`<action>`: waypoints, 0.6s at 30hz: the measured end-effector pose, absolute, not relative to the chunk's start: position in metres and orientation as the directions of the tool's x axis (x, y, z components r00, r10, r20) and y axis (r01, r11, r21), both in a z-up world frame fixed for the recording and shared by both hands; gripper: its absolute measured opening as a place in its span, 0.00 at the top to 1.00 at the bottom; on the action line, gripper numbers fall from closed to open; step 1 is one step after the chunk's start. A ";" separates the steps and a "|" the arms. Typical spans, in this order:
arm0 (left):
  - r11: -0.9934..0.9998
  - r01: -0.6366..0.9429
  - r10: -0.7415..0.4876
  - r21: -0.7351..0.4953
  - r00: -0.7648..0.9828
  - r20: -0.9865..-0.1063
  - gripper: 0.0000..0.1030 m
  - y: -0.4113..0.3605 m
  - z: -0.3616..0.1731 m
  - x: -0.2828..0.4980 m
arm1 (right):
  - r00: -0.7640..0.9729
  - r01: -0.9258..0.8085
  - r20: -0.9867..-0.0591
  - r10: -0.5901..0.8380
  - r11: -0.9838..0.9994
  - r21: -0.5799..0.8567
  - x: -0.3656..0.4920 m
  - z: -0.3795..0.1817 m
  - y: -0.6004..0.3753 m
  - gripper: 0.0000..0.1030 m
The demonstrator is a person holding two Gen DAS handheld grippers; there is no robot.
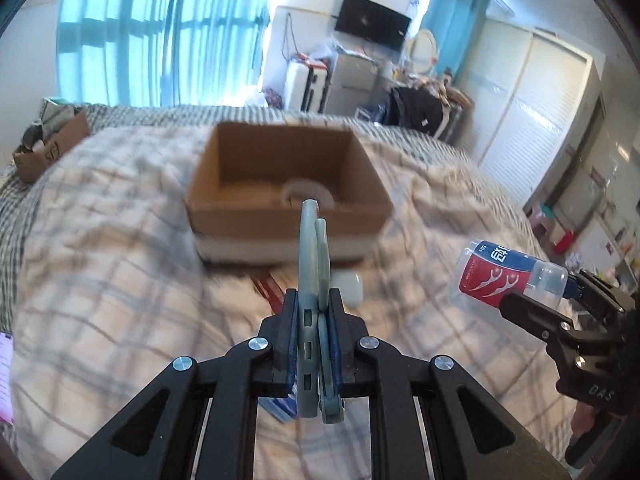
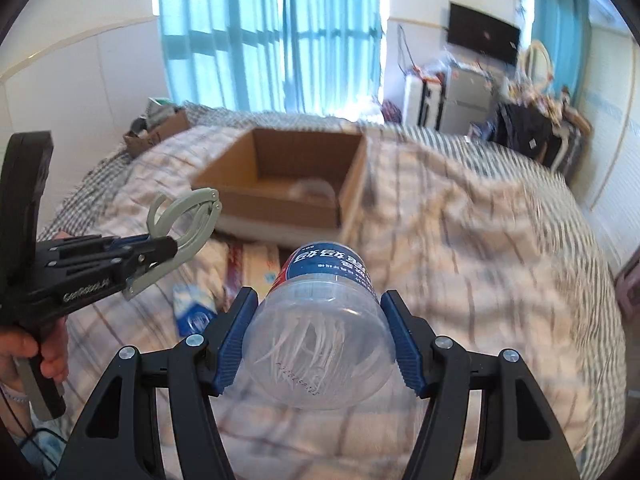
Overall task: Organize objects
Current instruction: 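Carry the clip and swab tub into the box and open both tools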
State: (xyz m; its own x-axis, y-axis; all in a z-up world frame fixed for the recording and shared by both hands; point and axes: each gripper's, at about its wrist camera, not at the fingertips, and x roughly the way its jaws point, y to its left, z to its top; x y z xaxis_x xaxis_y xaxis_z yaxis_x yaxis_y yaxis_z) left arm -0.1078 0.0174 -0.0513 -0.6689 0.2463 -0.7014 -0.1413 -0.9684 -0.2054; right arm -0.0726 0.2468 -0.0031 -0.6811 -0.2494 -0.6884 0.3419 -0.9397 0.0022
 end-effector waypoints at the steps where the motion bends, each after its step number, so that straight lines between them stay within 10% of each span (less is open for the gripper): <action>1: -0.967 -0.136 0.249 -0.214 -0.678 -0.692 0.88 0.013 -0.044 -0.112 | -0.690 0.355 -0.675 -0.261 -0.935 -0.001 -0.077 0.006 0.241 0.39; 18: -0.976 -0.093 0.199 -0.195 -0.740 -0.643 0.88 -0.018 0.021 -0.233 | -0.735 0.398 -0.637 -0.232 -0.908 -0.129 -0.228 0.062 0.156 0.39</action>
